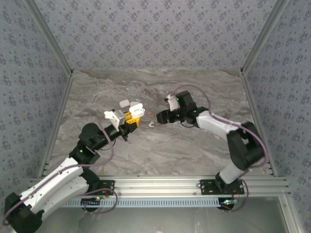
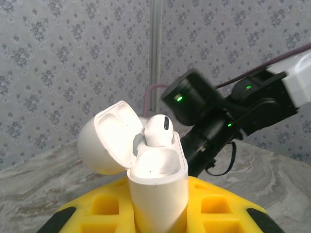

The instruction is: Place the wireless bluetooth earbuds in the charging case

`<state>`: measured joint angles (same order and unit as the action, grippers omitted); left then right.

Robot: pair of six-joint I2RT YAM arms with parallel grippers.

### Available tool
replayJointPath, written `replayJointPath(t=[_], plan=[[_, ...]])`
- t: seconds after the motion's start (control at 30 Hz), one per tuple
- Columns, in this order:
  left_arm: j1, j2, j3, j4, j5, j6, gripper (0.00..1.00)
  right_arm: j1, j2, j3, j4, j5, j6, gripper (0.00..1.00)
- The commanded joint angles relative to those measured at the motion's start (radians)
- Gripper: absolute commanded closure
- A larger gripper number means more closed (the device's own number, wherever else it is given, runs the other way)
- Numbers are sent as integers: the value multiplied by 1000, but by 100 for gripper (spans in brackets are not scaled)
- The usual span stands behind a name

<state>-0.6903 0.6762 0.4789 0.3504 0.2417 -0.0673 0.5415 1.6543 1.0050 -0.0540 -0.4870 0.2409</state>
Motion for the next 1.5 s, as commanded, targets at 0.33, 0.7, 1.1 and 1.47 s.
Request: replayJointPath(t=[0.33,0.7,1.1,1.47], plan=[[-7,-34,7,-45,-38,10,99,94,320,252,-77,30,-141,41],[-6,-29,14,-45,-41,7,99,111,346,232,-129,102,-147,40],[-8,0,25,-42,-45,13,98,156,280,121,-138,74,-123,48],[-6,8,24,-39,-44,15,99,202,247,84,-96,59,-93,49]])
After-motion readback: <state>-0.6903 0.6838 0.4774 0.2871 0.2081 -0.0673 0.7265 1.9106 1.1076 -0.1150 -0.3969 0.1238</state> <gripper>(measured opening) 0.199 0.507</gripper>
